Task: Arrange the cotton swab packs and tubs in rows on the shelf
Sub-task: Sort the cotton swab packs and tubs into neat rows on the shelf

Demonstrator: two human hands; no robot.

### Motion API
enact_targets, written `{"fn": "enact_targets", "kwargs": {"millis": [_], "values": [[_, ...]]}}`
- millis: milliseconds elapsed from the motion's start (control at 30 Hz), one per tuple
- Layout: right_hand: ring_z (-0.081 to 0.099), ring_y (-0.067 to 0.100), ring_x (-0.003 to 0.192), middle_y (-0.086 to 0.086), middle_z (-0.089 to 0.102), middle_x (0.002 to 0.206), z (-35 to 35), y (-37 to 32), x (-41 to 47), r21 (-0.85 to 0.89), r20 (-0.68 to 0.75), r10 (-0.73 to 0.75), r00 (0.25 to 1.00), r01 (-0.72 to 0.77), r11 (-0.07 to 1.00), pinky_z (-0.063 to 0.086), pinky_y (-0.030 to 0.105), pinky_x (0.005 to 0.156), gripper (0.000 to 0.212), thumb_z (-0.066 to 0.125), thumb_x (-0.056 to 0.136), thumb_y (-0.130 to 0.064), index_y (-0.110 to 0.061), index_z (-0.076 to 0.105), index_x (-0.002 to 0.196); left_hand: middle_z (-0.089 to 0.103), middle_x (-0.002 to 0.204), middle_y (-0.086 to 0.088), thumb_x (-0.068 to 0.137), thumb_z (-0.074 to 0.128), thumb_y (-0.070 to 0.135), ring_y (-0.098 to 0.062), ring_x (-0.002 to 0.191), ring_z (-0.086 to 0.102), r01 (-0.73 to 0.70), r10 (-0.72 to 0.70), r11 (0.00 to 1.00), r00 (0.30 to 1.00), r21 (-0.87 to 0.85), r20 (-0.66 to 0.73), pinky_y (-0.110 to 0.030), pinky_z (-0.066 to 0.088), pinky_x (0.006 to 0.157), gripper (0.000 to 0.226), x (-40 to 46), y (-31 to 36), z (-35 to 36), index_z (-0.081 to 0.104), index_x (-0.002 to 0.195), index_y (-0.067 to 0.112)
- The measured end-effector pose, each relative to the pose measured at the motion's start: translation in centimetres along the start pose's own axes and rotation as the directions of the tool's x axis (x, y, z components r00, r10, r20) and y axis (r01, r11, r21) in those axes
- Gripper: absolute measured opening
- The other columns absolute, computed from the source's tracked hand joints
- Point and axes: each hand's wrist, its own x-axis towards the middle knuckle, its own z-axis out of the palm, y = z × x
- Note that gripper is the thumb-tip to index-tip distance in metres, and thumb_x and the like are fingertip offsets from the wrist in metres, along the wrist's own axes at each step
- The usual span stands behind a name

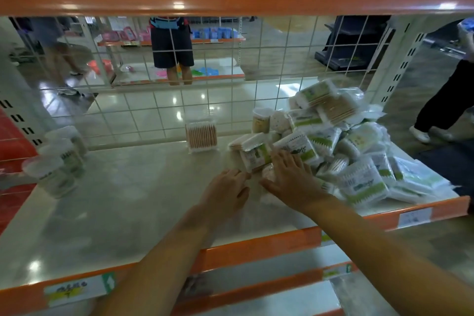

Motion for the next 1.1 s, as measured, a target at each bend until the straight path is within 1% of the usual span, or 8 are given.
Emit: {"fn": "enact_targets", "kwargs": {"millis": [100, 267, 400, 533, 633, 867, 967, 1100], "values": [[0.016, 0.026, 0.137, 0.008, 0.017, 0.150, 0.6, 0.3, 0.0, 0.012, -0.053, 0.024, 0.998, -0.023, 1.000, 0.020, 0.040, 0.110, 0.120, -0.002, 0.054, -0.091, -0.017, 0.005, 0.148, 0.060, 0.112, -0.011, 0.090, 0.051, 0.017, -0.026, 0.105, 0.053, -0.014, 0.014, 1.000, 1.000, -0.004, -0.021, -0.034, 0.043, 0.091, 0.032, -0.3, 0.1, 0.3, 0.058, 0.120, 0.006], [0.010, 0.028, 0.140, 0.010, 0.011, 0.153, 0.9, 0.5, -0.2, 0.026, -0.064, 0.035, 0.997, -0.033, 0.999, 0.015, 0.041, 0.112, 0.135, -0.019, 0.041, -0.092, -0.015, 0.011, 0.147, 0.063, 0.104, -0.016, 0.083, 0.048, 0.020, -0.032, 0.098, 0.057, 0.008, -0.008, 1.000, 1.000, -0.001, -0.009, -0.042, 0.048, 0.085, 0.036, -0.3, 0.3, 0.2, 0.063, 0.110, 0.002], [0.013, 0.028, 0.140, 0.011, 0.017, 0.152, 0.9, 0.2, -0.6, 0.104, -0.099, 0.024, 0.995, -0.013, 0.994, 0.015, 0.041, 0.112, 0.115, 0.021, 0.058, -0.086, -0.011, 0.019, 0.145, 0.065, 0.099, -0.017, 0.079, 0.049, 0.020, -0.033, 0.092, 0.060, 0.024, -0.024, 1.000, 1.000, -0.010, 0.002, -0.042, 0.051, 0.082, 0.037, -0.5, 0.4, 0.2, 0.065, 0.106, 0.001], [0.039, 0.034, 0.124, 0.017, 0.045, 0.131, 1.4, 0.2, -1.1, 0.206, -0.178, -0.017, 0.984, 0.055, 0.977, 0.037, 0.046, 0.100, 0.097, 0.046, 0.060, -0.073, -0.003, 0.042, 0.127, 0.066, 0.095, -0.017, 0.075, 0.053, 0.015, -0.034, 0.087, 0.062, 0.040, -0.040, 0.998, 0.999, -0.040, -0.005, -0.042, 0.053, 0.077, 0.033, -0.8, 0.3, 0.3, 0.066, 0.102, 0.000], [0.048, 0.029, 0.108, 0.012, 0.050, 0.117, 1.2, 0.1, -1.7, 0.252, -0.209, -0.060, 0.976, 0.113, 0.961, 0.044, 0.039, 0.087, 0.083, 0.074, 0.064, -0.052, -0.004, 0.043, 0.124, 0.062, 0.107, -0.018, 0.083, 0.053, 0.012, -0.034, 0.102, 0.057, 0.033, -0.033, 0.999, 0.999, -0.018, -0.006, -0.038, 0.045, 0.088, 0.033, -0.9, 0.4, 0.0, 0.062, 0.112, 0.000], [0.048, 0.019, 0.089, 0.005, 0.052, 0.102, 1.8, 0.3, -2.0, 0.334, -0.361, -0.112, 0.926, 0.241, 0.911, 0.040, 0.031, 0.070, 0.064, 0.058, 0.059, -0.063, -0.023, 0.036, 0.103, 0.057, 0.121, -0.012, 0.091, 0.051, 0.014, -0.024, 0.114, 0.050, 0.097, -0.098, 0.988, 0.995, -0.119, -0.008, -0.022, 0.032, 0.092, 0.033, -1.3, -0.2, -0.4, 0.056, 0.122, 0.005], [0.051, 0.022, 0.096, 0.010, 0.054, 0.109, 1.9, 0.0, -2.2, 0.377, -0.412, -0.120, 0.903, 0.289, 0.880, 0.045, 0.034, 0.075, 0.065, 0.065, 0.057, -0.058, -0.024, 0.036, 0.104, 0.061, 0.116, -0.009, 0.092, 0.052, 0.022, -0.022, 0.108, 0.055, 0.102, -0.120, 0.968, 0.991, -0.230, -0.067, -0.024, 0.038, 0.088, 0.032, -1.5, 0.1, -1.0, 0.059, 0.120, 0.007], [0.049, 0.018, 0.107, 0.019, 0.057, 0.114, 2.2, -1.3, -2.1, 0.326, -0.560, -0.146, 0.816, 0.378, 0.866, 0.045, 0.040, 0.086, 0.078, 0.088, 0.052, -0.031, -0.015, 0.039, 0.109, 0.059, 0.108, 0.003, 0.091, 0.055, 0.035, -0.009, 0.099, 0.053, 0.053, -0.120, 0.933, 0.978, -0.357, -0.169, -0.016, 0.038, 0.077, 0.039, -2.0, 2.4, -2.9, 0.053, 0.125, 0.017]]}}
